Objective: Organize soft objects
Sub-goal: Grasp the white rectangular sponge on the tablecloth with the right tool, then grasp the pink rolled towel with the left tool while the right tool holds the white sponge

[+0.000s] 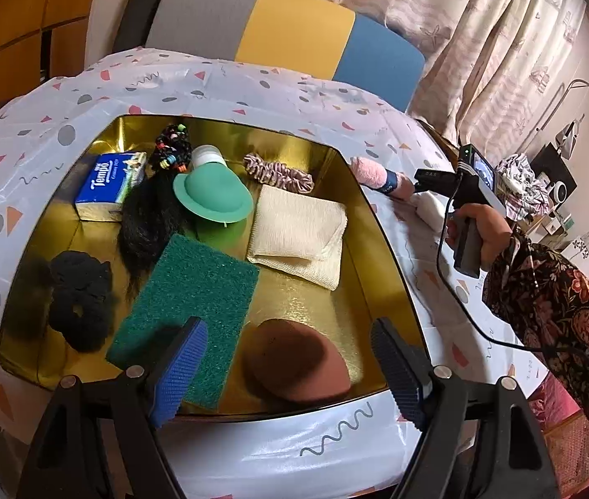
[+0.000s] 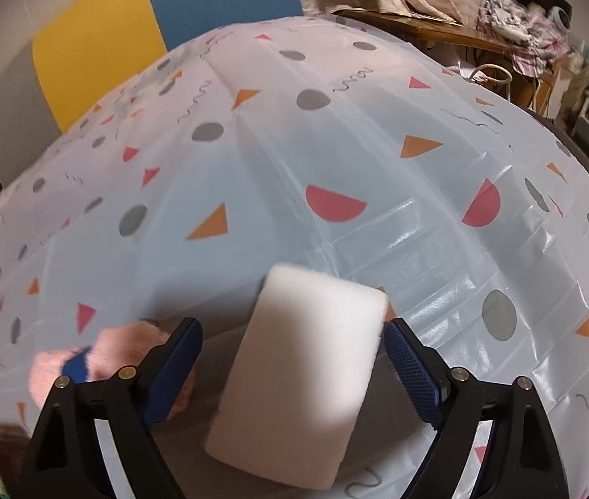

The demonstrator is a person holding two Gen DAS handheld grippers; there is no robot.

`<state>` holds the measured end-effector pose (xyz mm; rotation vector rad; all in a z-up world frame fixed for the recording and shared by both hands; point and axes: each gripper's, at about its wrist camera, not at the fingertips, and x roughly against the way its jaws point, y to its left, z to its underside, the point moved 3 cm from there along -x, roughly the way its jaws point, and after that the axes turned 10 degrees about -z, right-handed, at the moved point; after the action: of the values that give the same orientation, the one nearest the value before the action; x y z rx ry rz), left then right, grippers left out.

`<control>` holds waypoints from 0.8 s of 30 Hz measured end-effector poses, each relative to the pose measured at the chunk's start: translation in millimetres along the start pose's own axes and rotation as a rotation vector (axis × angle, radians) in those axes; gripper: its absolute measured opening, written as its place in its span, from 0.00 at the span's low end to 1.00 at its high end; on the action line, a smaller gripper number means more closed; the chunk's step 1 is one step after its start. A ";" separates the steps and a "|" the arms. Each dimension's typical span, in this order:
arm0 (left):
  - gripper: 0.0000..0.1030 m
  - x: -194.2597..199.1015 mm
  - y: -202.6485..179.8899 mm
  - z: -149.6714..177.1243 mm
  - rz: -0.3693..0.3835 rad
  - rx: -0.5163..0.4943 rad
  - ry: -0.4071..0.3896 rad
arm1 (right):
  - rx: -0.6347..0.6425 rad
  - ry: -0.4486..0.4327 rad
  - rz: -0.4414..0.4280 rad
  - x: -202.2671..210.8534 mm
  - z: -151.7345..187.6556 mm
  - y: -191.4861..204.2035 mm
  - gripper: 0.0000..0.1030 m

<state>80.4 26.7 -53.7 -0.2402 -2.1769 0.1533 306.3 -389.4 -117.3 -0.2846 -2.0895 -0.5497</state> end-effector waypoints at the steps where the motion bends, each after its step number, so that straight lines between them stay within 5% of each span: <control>1: 0.79 -0.5 -1.4 -0.6 0.000 -0.002 0.001 | 0.023 -0.004 0.007 0.3 2.3 -0.7 0.77; 2: 0.79 -1.0 -3.3 -1.3 0.000 -0.006 0.001 | 0.046 -0.012 0.011 0.9 2.4 -2.4 0.67; 5: 0.79 -0.8 -10.5 -3.8 0.008 -0.019 -0.004 | 0.112 -0.009 -0.024 8.5 9.8 -6.5 0.63; 15: 0.79 4.3 -60.6 -23.9 0.055 -0.131 -0.024 | 0.044 -0.037 -0.160 52.1 55.8 -45.5 0.63; 24: 0.79 -24.1 -144.0 -75.8 0.064 -0.292 0.033 | 0.116 -0.128 -0.140 66.3 86.5 -58.7 0.63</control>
<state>139.3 -117.4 -0.5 -0.4745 -2.1550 -0.1335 182.9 -399.2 -118.5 -0.1093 -2.2687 -0.5016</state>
